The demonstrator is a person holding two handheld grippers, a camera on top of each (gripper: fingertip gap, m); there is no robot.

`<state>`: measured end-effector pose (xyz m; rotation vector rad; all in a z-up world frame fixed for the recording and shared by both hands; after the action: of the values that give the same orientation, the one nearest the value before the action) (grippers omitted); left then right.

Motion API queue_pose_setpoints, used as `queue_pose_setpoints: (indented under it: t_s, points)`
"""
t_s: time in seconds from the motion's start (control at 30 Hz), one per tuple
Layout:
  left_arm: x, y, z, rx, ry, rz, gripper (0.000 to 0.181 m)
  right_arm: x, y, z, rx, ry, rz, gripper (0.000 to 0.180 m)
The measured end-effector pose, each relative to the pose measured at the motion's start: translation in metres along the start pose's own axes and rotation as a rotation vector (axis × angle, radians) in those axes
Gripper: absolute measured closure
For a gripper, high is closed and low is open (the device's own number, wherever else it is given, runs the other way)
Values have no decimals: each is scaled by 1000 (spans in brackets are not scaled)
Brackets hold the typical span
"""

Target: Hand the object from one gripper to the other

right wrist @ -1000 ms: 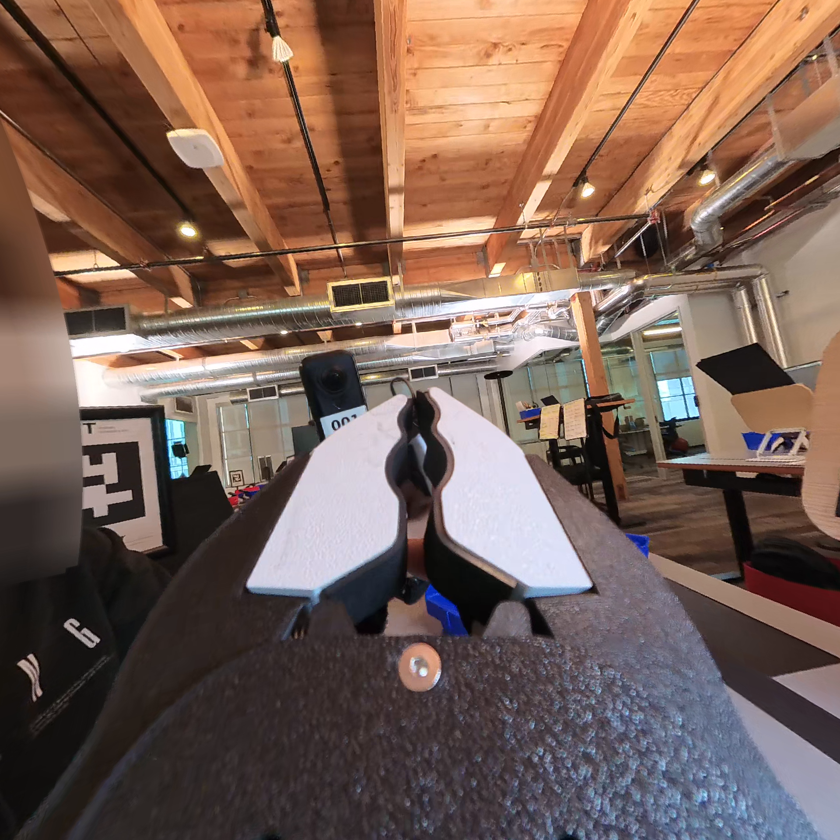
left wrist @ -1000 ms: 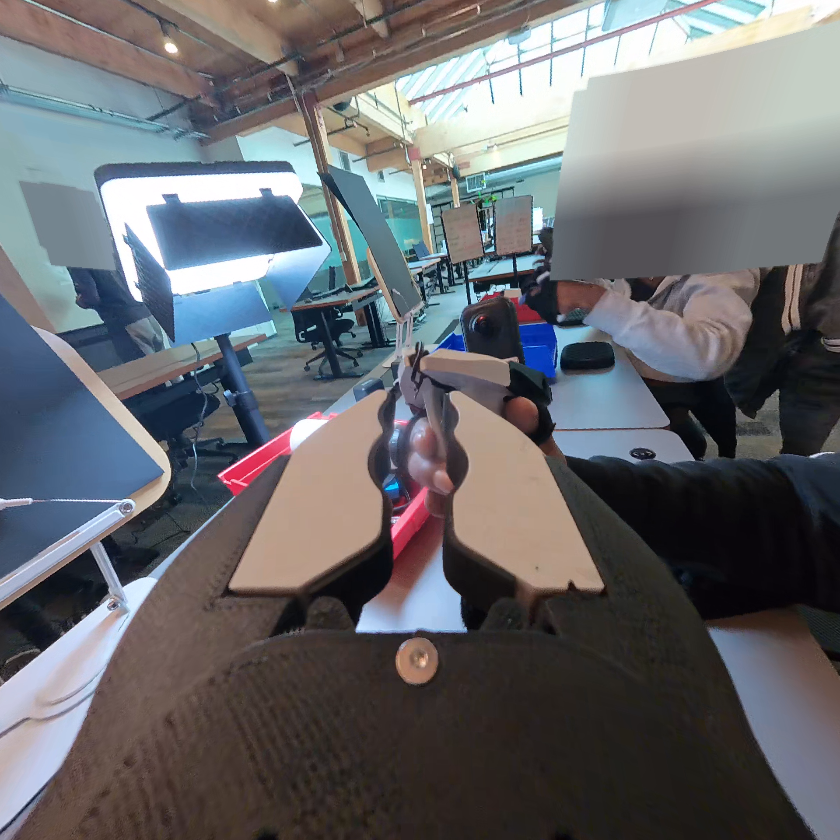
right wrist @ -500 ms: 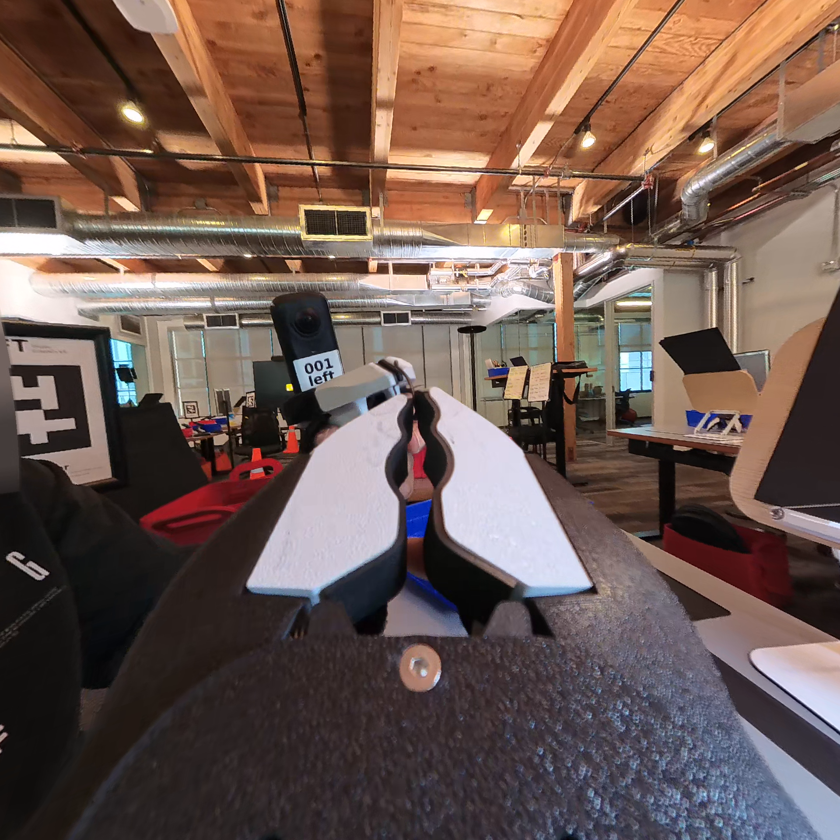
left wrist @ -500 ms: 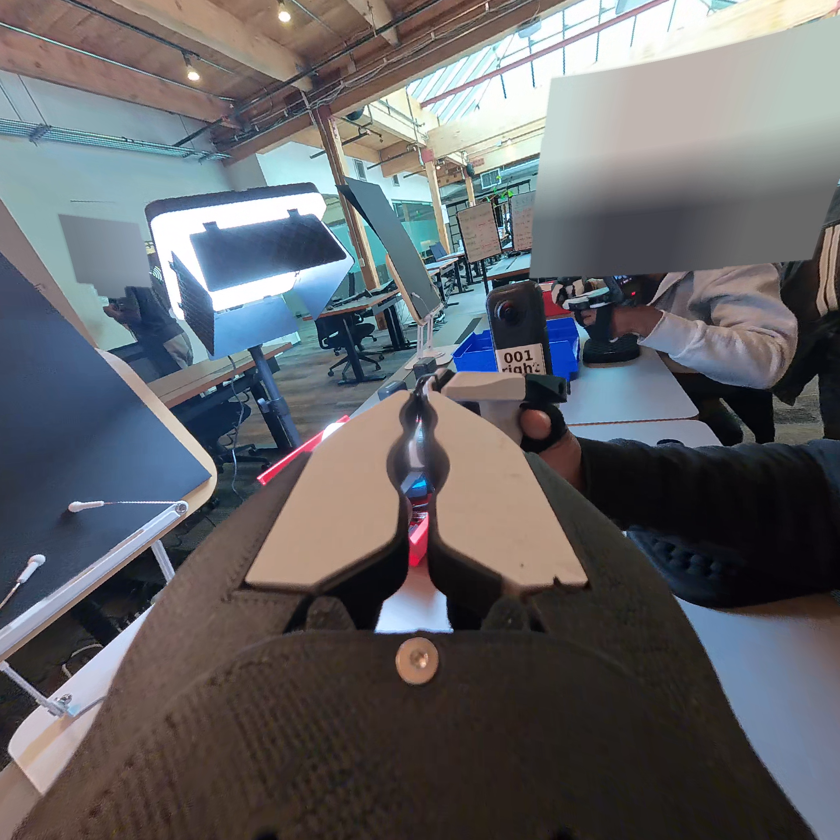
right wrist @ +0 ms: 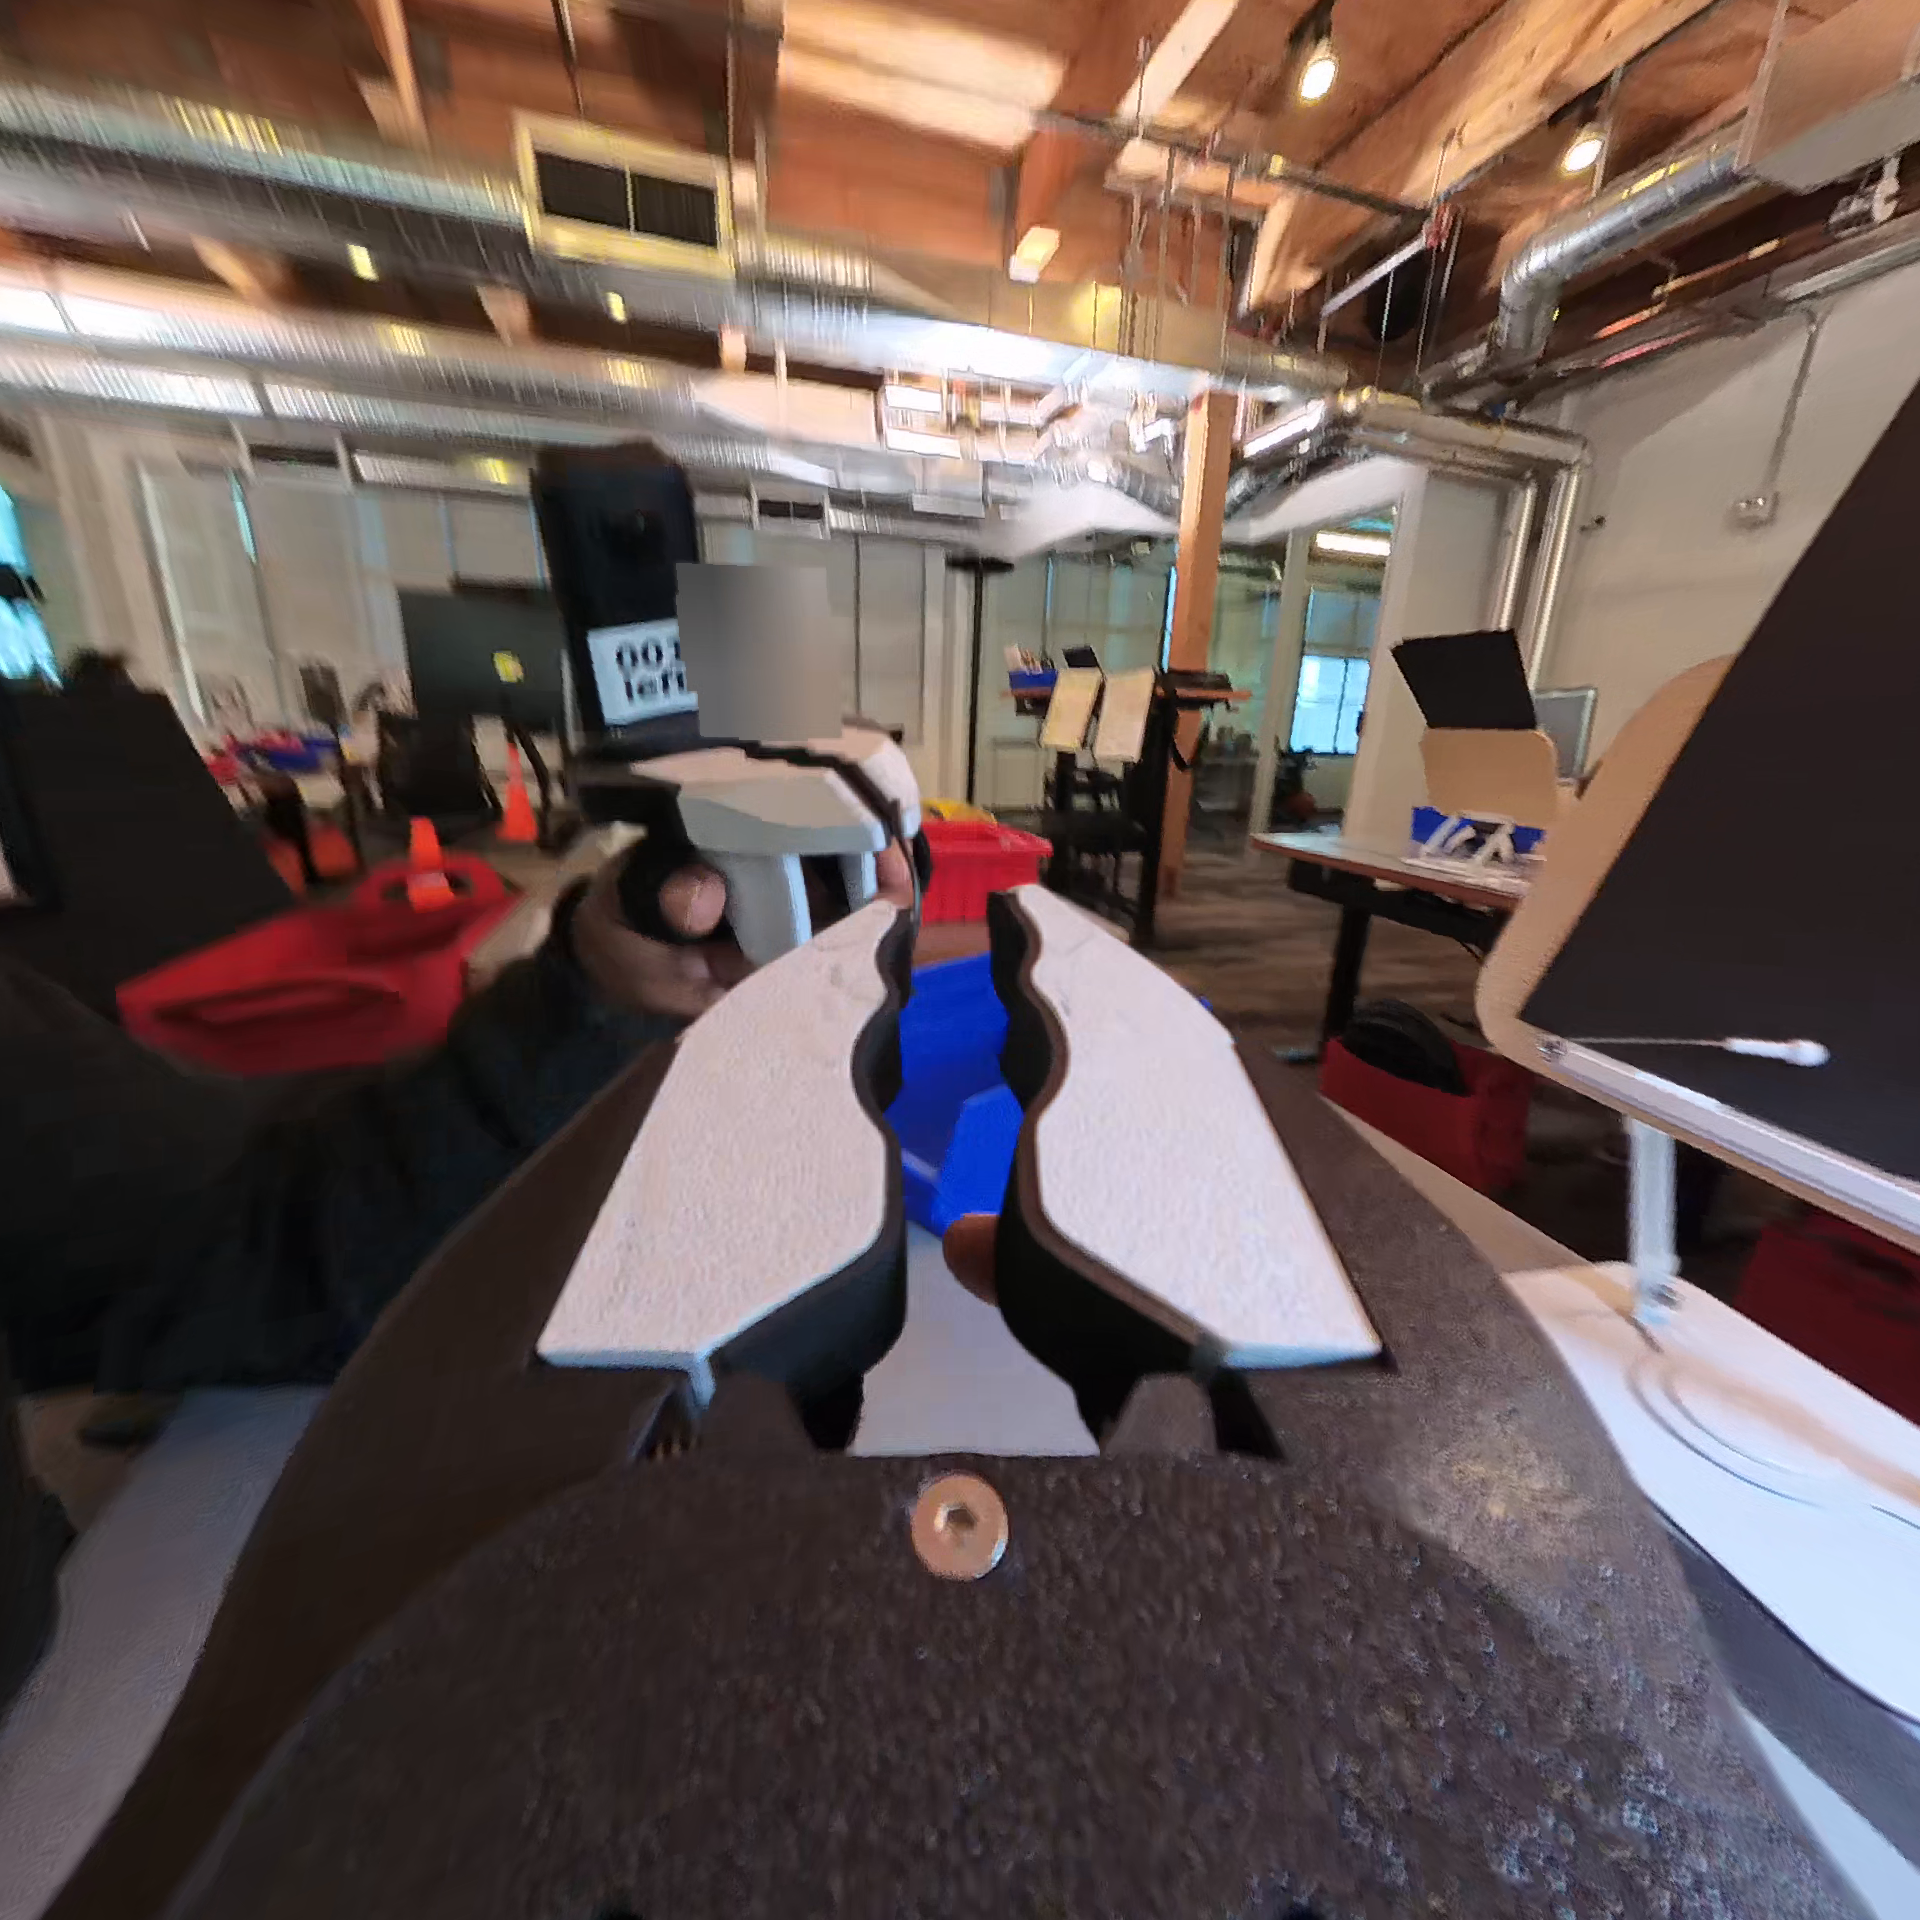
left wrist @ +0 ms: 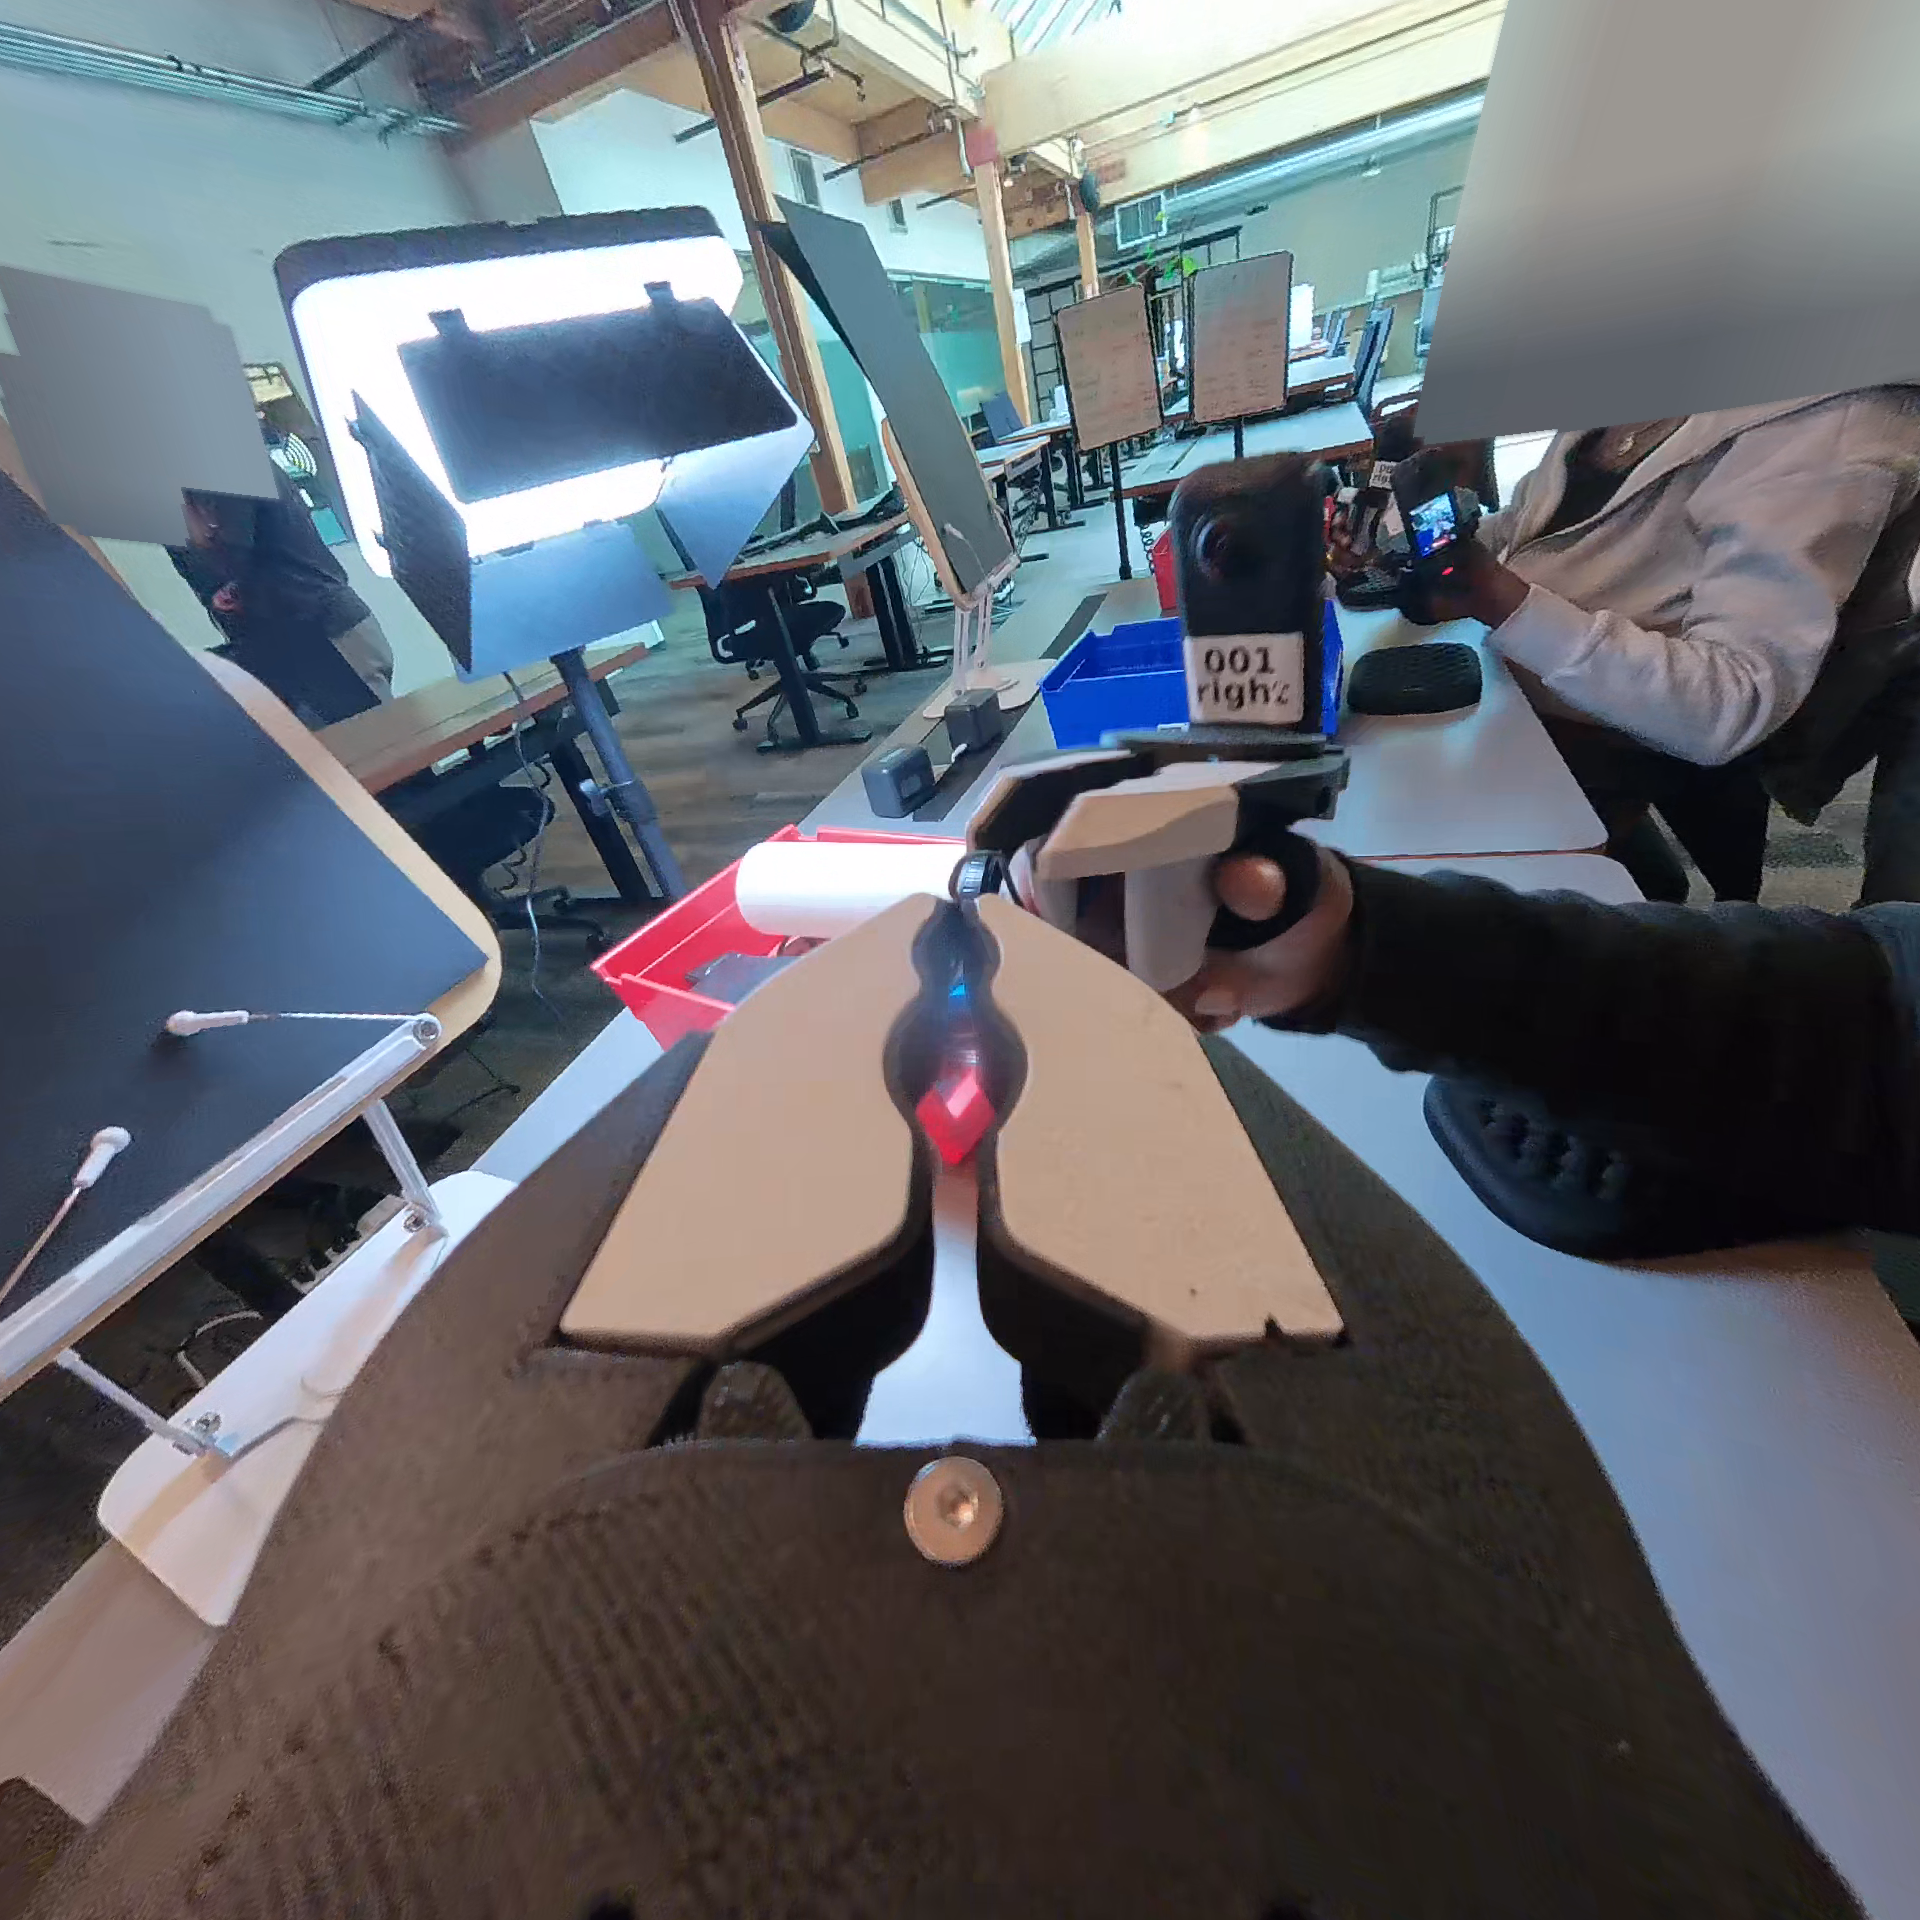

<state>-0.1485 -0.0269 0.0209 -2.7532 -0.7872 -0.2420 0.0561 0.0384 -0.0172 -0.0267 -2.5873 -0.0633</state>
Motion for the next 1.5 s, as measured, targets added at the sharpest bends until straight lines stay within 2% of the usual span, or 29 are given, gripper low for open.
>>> queue_pose_setpoints:
  t_s: [0.17, 0.33, 0.43, 0.53, 0.63, 0.8, 0.9, 1.03, 1.13, 1.2, 1.43, 1.5]
  points:
    - [-4, -4, 5, -27, -96, 53, 180, 0, -8, -12, -185, -237, -49, 160]
    - [2, 4, 14, 8, -192, 105, 180, 9, -19, 2, -238, -344, -98, 158]
    - [3, 7, 15, 28, -216, 119, 180, 12, -19, 11, -281, -396, -74, 178]
    - [2, 5, 14, 37, -193, 97, 179, 13, -19, 10, -285, -362, -70, 178]
    - [-3, -2, 7, -13, -42, 66, 173, 11, -18, 3, -268, -279, -51, 178]
    - [-5, -7, 8, -255, 104, 144, 165, 5, -19, -16, -223, 20, -32, 179]
    - [4, -4, 13, -364, 202, 171, 160, 4, -21, -19, -207, 129, -22, 179]
    - [9, 4, 12, -405, 319, 191, 161, 10, -25, -8, -232, 79, -47, 179]
    - [10, 5, 13, -372, 293, 171, 165, 14, -28, 0, -206, 68, -69, 178]
    - [9, 5, 12, -353, 290, 181, 176, 16, -29, 4, -202, 53, -71, 178]
    - [6, 3, 9, -307, 248, 161, 181, 18, -27, 14, -186, -18, -60, 178]
    - [6, 3, 8, -263, 195, 134, 181, 18, -25, 14, -195, -98, -58, 168]
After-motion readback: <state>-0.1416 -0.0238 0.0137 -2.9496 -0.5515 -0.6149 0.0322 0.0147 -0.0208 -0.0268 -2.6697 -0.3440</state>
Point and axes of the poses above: each gripper's, where its closed fingertips meet, x out along the fingers, z out of its underside, y = z × x across the jaws, the point moved 10 cm from there along -x, back along the fingers, and after that the axes turned 15 degrees about y, right-handed, at the moved point
